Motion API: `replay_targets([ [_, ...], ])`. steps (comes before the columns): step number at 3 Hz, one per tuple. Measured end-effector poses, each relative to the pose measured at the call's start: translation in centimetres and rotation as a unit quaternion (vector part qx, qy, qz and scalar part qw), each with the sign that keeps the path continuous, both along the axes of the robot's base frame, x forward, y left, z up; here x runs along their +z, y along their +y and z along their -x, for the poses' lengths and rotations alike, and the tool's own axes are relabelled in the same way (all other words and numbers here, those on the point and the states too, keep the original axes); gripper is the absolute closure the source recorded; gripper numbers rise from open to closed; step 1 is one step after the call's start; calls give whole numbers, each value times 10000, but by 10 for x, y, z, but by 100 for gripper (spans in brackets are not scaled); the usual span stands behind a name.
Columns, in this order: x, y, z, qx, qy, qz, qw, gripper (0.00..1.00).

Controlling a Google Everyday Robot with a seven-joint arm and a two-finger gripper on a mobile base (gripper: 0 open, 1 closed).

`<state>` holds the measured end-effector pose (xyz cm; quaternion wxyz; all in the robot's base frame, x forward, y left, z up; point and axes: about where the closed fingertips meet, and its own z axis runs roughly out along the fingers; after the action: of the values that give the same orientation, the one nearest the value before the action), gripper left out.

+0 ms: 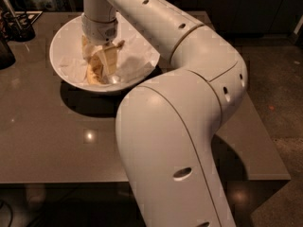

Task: Pick banana from white bowl

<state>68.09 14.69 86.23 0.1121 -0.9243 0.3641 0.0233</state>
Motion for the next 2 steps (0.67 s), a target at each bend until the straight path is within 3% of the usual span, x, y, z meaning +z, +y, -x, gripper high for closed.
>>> replay_targets([
  [2, -1, -1, 0, 16, 44, 5, 10000, 29],
])
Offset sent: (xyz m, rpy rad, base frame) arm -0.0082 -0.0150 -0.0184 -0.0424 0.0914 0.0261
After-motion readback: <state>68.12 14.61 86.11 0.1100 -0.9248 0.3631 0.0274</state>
